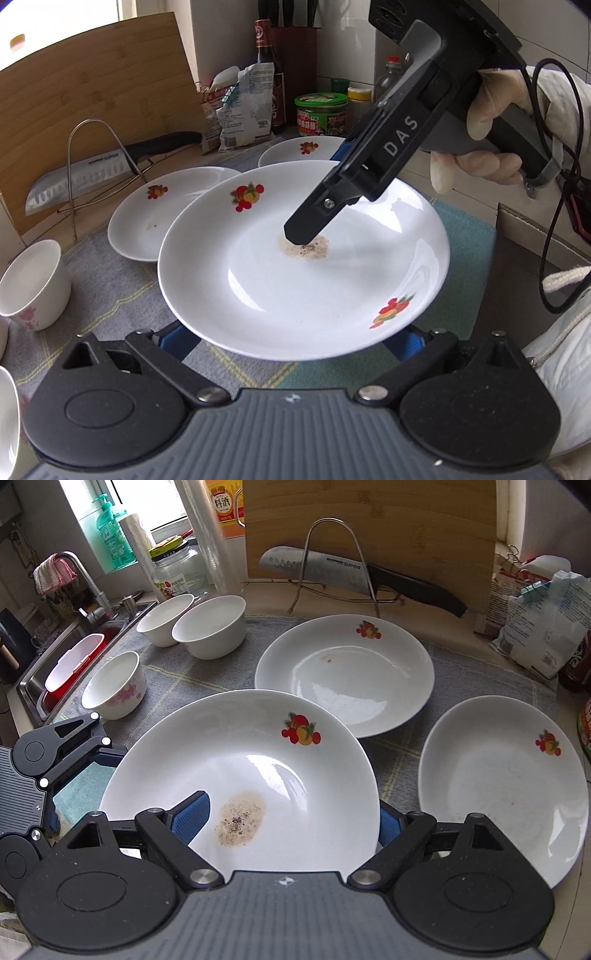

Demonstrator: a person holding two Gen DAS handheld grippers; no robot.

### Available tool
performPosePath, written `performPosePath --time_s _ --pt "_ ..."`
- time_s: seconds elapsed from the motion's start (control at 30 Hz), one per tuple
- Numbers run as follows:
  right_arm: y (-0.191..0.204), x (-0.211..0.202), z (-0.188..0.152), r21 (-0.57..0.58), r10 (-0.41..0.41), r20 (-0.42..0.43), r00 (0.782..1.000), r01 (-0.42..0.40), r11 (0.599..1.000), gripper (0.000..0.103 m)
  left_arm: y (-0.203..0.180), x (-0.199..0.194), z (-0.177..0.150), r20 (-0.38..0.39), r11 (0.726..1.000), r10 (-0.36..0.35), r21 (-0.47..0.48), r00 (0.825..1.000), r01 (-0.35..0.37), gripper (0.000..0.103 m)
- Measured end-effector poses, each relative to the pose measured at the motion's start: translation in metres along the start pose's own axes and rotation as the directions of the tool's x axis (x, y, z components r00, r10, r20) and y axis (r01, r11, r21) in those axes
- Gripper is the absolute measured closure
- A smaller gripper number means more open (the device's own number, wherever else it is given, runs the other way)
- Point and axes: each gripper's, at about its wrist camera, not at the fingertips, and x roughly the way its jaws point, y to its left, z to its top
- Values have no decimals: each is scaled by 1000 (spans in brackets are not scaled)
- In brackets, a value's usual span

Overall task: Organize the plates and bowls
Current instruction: 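Lower the stained plate onto the stacked white plates with the right tool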

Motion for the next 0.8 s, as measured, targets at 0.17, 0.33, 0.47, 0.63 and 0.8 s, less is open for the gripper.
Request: performPosePath --time_s 0.17,0.33,0.47,0.63,0.8 --pt "-31 -14 -5 18 -15 20 1000 14 1000 10 -12 20 23 3 1000 -12 18 1000 12 1" --pt "-64 -23 -10 34 -32 28 999 31 999 10 -19 44 46 -1 999 -28 34 1000 28 1" --pt "-88 -30 -11 49 -48 35 998 46 998 10 -24 62 64 -2 998 -42 46 999 42 1" --pt "-118 -34 -12 69 -73 38 997 70 995 10 -30 87 84 -11 996 -59 64 998 59 2" --pt "-145 -34 -13 103 -81 43 996 77 992 10 -32 107 98 -25 994 -67 82 997 69 2"
